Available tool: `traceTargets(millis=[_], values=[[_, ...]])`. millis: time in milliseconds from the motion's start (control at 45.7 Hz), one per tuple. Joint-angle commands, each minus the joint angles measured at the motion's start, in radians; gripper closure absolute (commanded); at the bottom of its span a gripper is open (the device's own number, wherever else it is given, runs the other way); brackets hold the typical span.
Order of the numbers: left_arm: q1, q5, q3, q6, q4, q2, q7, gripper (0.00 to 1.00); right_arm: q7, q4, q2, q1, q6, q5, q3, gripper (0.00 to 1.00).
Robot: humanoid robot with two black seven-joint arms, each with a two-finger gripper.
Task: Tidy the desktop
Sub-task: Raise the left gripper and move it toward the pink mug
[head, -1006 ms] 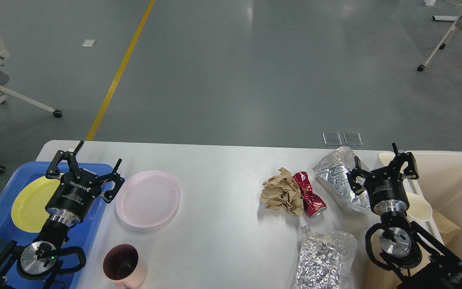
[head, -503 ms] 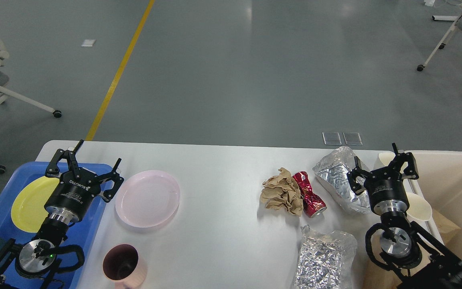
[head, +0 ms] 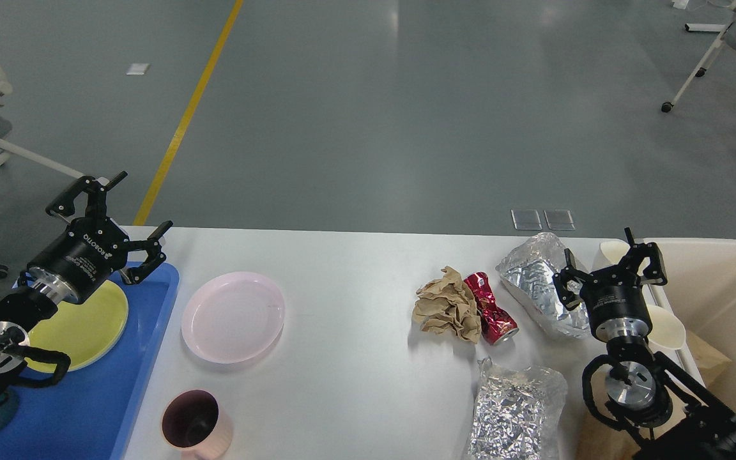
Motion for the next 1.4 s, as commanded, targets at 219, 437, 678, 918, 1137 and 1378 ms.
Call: traceTargets(millis=[219,437,678,918,1137,1378], values=[[-0.521,-0.003,0.804,-0.010,0.157,0.122,-0.044,0.04,0.000,0.000,0.000,0.000,0.000,0.000,0.000,0.00],[-0.973,-0.002,1.445,-0.011,0.168,0.036,-0.050,0.03,0.000,0.002,0.000,0.000,0.000,0.000,0.000,0.00],[-1.326,0.002,1.947,-0.054,0.110,-0.108,-0.042,0.04,0.000,0.002,0.000,0.000,0.000,0.000,0.000,0.00],[-1.612,-0.003,2.149,-0.097,-0.091,-0.228,-0.051,0.03,0.000,0.002,0.000,0.000,0.000,0.000,0.000,0.00],[-1.828,-0.005,2.251,-0.109,-0.223,-0.421,-0.060,0.03,0.000,0.002,0.000,0.000,0.000,-0.001,0.000,0.00],[-2.056,-0.009,2.266,-0.390,-0.356,-0.562,-0.054,0.04,0.000,0.002,0.000,0.000,0.000,-0.001,0.000,0.00]])
